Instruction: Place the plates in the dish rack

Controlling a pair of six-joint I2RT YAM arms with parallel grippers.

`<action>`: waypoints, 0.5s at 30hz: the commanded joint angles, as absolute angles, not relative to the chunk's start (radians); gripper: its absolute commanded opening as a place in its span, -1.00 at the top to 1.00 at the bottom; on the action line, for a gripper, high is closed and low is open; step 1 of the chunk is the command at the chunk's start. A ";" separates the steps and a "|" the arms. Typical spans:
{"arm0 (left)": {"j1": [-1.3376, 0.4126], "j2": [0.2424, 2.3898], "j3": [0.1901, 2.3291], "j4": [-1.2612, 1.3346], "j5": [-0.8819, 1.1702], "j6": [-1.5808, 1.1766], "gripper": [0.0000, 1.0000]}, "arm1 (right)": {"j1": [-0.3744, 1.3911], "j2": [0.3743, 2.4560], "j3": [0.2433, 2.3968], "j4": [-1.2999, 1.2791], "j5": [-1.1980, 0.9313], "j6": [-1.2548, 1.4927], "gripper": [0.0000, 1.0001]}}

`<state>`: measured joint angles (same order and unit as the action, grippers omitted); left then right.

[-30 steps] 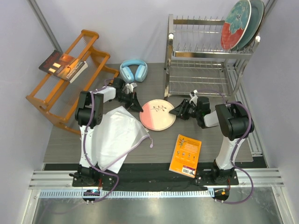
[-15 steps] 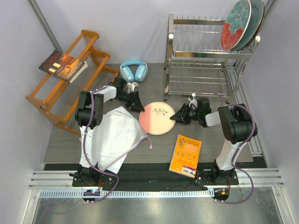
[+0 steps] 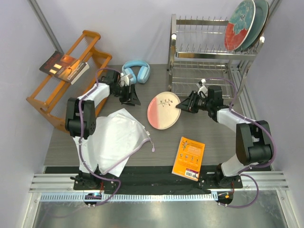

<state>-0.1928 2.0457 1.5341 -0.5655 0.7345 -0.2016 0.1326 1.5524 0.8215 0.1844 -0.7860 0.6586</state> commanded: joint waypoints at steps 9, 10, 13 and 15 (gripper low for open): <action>-0.189 1.997 1.398 -0.411 0.951 -0.294 -0.31 | 0.100 1.411 0.831 0.164 -0.890 0.719 0.97; -0.190 2.005 1.391 -0.402 0.968 -0.305 -0.31 | 0.097 1.402 0.833 0.161 -0.897 0.721 0.97; -0.192 2.039 1.388 -0.345 1.029 -0.347 -0.29 | 0.089 1.393 0.836 0.158 -0.926 0.730 0.97; -0.198 2.063 1.391 -0.309 1.074 -0.377 -0.28 | 0.083 1.394 0.831 0.182 -0.960 0.753 0.97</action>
<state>-0.1894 2.0327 1.3884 -0.4400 0.9279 -0.3019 0.0948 1.4620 0.8146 0.0776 -0.8116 0.6697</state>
